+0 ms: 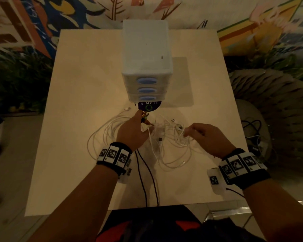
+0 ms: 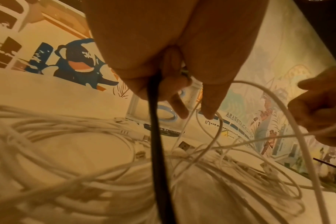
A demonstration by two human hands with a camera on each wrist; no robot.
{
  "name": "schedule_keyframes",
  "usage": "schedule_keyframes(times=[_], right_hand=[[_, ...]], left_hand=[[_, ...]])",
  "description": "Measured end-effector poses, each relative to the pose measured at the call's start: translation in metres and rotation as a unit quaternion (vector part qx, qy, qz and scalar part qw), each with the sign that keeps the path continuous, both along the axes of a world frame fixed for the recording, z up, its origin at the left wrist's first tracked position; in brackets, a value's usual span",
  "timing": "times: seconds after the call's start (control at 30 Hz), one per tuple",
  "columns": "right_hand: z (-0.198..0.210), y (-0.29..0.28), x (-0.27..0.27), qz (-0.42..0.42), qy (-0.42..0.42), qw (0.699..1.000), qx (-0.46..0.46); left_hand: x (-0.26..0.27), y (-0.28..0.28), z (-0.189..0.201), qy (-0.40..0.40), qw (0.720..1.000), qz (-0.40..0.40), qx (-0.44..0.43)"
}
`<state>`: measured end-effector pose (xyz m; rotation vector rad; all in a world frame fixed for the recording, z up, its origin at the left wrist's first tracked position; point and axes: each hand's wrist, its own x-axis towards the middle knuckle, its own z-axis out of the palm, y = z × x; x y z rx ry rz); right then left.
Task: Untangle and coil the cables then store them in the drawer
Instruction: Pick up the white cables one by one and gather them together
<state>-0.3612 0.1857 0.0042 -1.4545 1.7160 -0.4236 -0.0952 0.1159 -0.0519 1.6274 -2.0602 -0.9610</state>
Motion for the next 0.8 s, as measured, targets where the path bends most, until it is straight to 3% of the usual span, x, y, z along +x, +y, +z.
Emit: schedule_keyframes(times=[0.07, 0.13, 0.2, 0.53, 0.67, 0.8], right_hand=[[0.006, -0.006, 0.004, 0.112, 0.1, 0.988, 0.041], [0.007, -0.011, 0.011, 0.22, 0.199, 0.95, 0.092], [0.002, -0.014, 0.017, 0.261, 0.26, 0.922, 0.122], [-0.005, -0.027, 0.032, 0.254, 0.283, 0.899, 0.218], [-0.005, -0.029, 0.022, 0.192, 0.28, 0.924, 0.174], [-0.008, -0.026, 0.014, 0.149, 0.2, 0.947, 0.205]], left_hand=[[0.001, 0.0, 0.001, -0.02, 0.999, 0.037, 0.011], [0.001, 0.001, 0.002, -0.038, 0.997, 0.051, 0.039], [0.001, 0.002, 0.004, -0.04, 0.996, 0.048, 0.06], [0.013, 0.006, 0.007, 0.002, 0.996, 0.048, 0.069], [0.02, 0.009, 0.011, 0.013, 0.997, 0.045, 0.062], [0.026, 0.01, 0.004, 0.015, 0.998, 0.042, 0.047]])
